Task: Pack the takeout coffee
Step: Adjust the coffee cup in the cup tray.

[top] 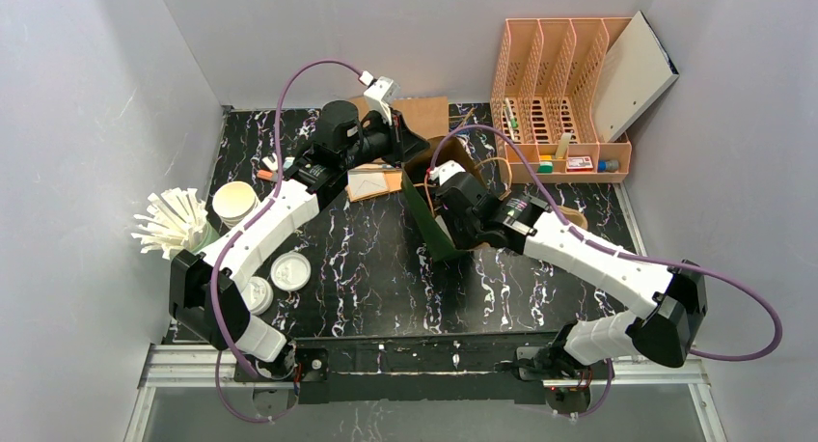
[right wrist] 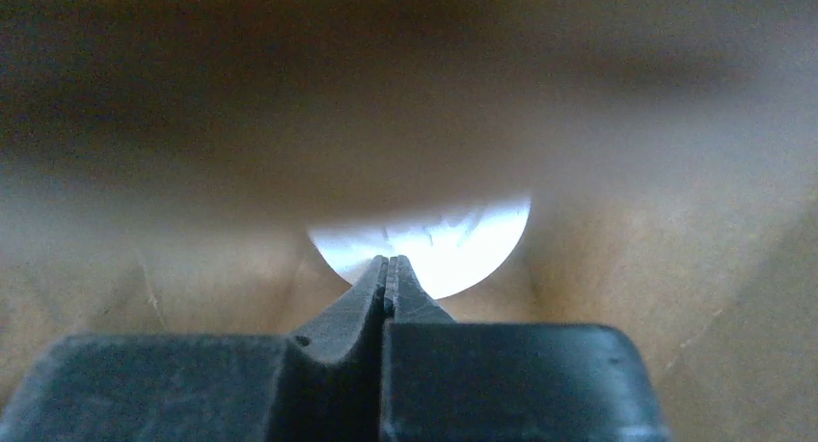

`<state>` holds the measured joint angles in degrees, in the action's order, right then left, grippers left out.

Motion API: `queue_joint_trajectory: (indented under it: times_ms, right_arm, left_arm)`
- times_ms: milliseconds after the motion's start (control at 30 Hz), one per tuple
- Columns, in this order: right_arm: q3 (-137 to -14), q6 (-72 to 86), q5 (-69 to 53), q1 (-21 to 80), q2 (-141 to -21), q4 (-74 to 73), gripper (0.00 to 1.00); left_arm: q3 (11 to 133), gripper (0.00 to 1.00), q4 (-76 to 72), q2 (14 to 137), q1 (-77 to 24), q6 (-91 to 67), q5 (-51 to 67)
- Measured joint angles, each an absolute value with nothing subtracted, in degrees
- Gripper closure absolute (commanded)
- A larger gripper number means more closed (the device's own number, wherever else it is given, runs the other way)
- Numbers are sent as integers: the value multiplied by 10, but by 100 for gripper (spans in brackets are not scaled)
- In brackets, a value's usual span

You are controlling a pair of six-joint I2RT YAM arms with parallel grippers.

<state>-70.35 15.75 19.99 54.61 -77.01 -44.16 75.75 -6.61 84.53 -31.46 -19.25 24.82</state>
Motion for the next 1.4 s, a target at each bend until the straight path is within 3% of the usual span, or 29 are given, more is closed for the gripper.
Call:
queue_joint_trajectory:
  times_ms: [133, 233, 367, 500, 600, 667, 1400]
  right_arm:
    - [-710, 157, 189, 546, -769, -454, 70]
    - [-724, 148, 190, 546, -768, -462, 66]
    - [-761, 147, 198, 546, -769, -470, 51]
    - [-778, 148, 212, 546, -769, -466, 33]
    - [-779, 149, 226, 546, -774, -464, 11]
    - [-779, 147, 235, 546, -784, -460, 2]
    - [-779, 128, 216, 499, -872, -396, 2]
  left_arm:
    - [757, 100, -66, 845, -315, -193, 249]
    - [757, 100, -67, 845, -315, -193, 250]
    - [757, 100, -67, 845, -315, -200, 256]
    - [757, 100, -68, 845, -315, -207, 262]
    - [757, 100, -68, 845, -315, -211, 264]
    - [757, 100, -68, 845, -315, -213, 264]
    - [758, 100, -67, 845, -312, -227, 263]
